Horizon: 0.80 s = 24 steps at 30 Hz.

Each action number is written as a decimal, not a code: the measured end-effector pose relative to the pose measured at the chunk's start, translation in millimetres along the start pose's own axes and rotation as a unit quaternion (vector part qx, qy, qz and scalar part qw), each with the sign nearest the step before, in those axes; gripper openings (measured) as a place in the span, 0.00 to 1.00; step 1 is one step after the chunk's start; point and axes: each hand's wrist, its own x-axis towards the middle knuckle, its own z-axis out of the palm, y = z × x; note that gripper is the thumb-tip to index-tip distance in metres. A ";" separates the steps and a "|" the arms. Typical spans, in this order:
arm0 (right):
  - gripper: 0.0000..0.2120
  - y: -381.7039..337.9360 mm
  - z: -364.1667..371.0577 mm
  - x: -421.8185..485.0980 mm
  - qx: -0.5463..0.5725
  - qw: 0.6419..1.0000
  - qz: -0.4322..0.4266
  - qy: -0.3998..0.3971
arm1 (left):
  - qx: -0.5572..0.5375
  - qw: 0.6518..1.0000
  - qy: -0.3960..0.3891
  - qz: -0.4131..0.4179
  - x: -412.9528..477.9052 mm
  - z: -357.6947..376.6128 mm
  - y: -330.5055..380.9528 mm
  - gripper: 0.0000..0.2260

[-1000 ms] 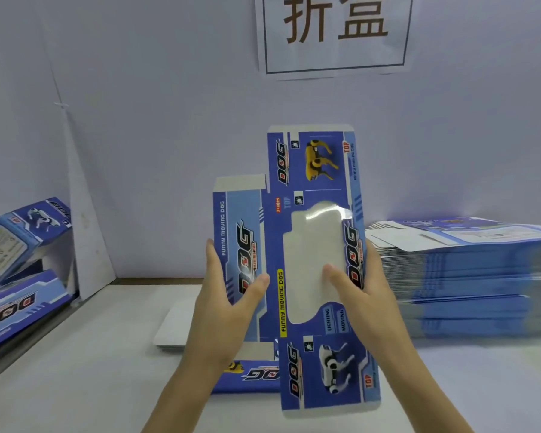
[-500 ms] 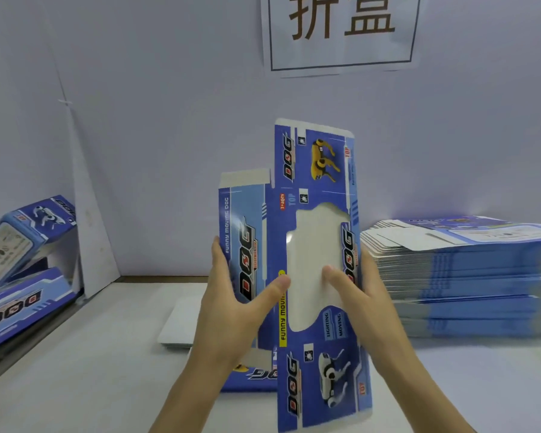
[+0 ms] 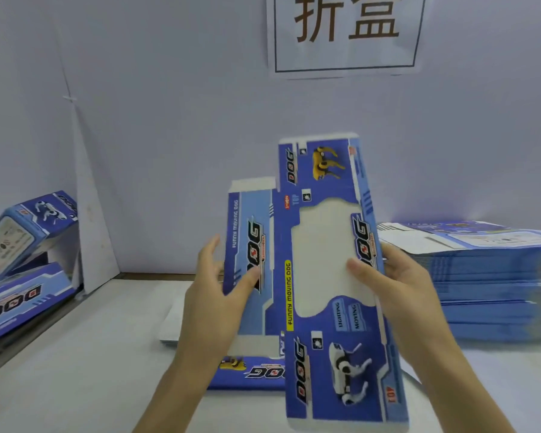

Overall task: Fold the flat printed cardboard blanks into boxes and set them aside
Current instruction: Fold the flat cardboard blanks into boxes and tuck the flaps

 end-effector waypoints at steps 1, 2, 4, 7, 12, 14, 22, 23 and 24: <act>0.11 0.9 4.1 -0.7 -0.002 1.000 -0.009 0.020 | 0.050 0.999 -0.010 0.011 -2.0 0.5 0.0 0.35; 0.11 0.8 9.1 -2.5 -0.013 0.999 -0.034 0.026 | 0.089 0.995 -0.036 0.023 -4.9 2.4 0.9 0.38; 0.11 2.7 21.5 -7.0 -0.038 0.994 -0.097 -0.034 | 0.062 0.988 -0.141 0.023 -13.1 10.9 3.7 0.42; 0.09 7.6 39.1 -18.2 -0.084 0.967 -0.098 -0.219 | -0.146 0.964 -0.220 -0.036 -19.4 22.1 10.6 0.42; 0.19 8.5 25.9 -10.6 -0.154 0.969 -0.103 -0.163 | -0.244 0.967 -0.040 -0.066 -10.3 15.0 11.5 0.11; 0.27 9.5 15.3 -4.9 -0.273 0.945 -0.132 -0.126 | -0.252 0.966 0.008 -0.052 -5.1 7.8 10.8 0.09; 0.40 13.4 0.3 2.5 -0.278 0.938 -0.164 -0.124 | -0.090 0.995 0.043 -0.003 1.8 2.6 -4.4 0.31; 0.39 14.3 2.2 2.7 -0.295 0.932 -0.188 -0.094 | -0.008 1.000 0.029 -0.001 -0.1 6.0 -5.4 0.40; 0.38 15.2 4.8 2.8 -0.315 0.924 -0.207 -0.066 | 0.081 0.997 0.016 -0.008 -2.6 9.4 -4.7 0.51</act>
